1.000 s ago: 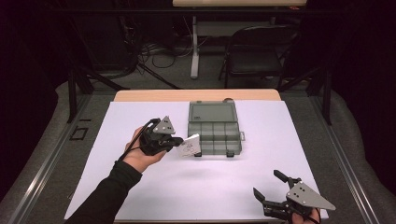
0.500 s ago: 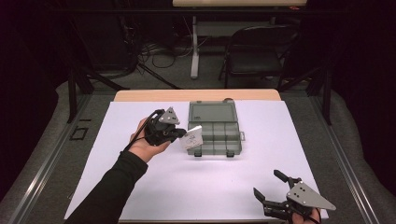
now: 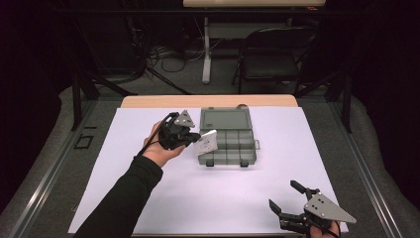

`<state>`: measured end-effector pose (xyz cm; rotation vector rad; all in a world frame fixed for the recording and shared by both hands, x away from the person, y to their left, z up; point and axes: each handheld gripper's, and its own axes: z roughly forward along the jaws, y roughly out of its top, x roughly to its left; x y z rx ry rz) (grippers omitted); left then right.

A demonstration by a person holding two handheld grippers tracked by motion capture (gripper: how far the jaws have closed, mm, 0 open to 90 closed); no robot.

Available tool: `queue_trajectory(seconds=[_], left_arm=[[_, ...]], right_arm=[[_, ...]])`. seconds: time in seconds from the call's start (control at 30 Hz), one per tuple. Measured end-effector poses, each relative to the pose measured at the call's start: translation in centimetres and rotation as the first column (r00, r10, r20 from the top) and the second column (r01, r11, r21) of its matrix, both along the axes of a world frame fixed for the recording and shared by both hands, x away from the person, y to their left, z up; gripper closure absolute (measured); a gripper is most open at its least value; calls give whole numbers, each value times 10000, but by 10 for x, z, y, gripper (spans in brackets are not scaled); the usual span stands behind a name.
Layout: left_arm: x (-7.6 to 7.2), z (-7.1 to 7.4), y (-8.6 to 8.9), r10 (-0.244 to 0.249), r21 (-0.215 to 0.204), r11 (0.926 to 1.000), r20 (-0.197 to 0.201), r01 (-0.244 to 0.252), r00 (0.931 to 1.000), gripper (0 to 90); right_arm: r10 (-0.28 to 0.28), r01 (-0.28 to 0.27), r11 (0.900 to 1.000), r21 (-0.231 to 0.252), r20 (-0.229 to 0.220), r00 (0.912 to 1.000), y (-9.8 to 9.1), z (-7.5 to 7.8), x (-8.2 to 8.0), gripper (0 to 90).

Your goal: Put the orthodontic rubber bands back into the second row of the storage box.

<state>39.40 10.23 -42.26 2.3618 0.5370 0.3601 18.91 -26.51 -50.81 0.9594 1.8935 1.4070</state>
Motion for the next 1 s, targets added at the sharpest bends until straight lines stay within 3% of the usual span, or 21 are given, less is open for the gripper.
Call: queue_trajectory(seconds=[1.0], left_arm=[[14, -22, -27, -317, 100, 9994, -194, 319, 9993, 884]], right_arm=[[44, -44, 10000, -32, -31, 10000, -1, 0, 0, 115]])
